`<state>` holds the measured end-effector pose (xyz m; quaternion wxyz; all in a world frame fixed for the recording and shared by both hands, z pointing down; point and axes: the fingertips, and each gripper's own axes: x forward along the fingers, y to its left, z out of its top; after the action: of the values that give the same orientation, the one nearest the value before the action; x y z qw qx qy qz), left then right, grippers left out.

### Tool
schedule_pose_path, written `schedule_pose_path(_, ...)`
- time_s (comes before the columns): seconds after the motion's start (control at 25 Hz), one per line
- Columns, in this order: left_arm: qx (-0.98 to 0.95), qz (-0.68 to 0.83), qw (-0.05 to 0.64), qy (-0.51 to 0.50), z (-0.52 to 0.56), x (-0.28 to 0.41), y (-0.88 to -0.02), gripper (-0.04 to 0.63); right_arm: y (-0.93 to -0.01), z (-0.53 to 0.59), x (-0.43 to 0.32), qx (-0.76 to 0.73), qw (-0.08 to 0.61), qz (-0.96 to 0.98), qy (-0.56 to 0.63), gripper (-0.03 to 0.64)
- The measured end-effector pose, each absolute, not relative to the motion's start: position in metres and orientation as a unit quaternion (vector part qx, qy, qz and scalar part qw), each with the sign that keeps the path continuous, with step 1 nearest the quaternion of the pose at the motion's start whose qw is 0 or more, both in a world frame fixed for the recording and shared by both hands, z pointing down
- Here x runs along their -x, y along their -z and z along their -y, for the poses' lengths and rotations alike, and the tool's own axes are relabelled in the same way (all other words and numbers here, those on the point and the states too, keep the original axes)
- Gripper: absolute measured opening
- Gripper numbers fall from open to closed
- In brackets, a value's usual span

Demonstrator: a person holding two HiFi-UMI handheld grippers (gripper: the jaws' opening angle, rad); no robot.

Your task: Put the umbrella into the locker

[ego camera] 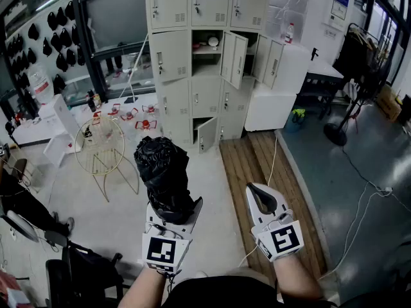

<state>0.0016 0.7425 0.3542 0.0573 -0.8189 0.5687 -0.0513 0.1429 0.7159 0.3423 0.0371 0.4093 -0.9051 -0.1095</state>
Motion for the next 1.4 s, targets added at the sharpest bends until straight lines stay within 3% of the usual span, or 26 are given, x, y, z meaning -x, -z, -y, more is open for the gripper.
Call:
schedule_pose_path(0.76, 0.808, -0.586, 0.039, 0.04, -0.7, 0.04, -0.378, 0.302, -0.361, -0.669, -0.097, -0.384, 0.03, 0.919, 0.091, 0.031)
schedule_pose_path(1.4, 0.796, -0.602, 0.049, 0.048, -0.567, 0.024, -0.365, 0.302, -0.343, -0.525, -0.109, -0.37, 0.0, 0.924, 0.092, 0.031)
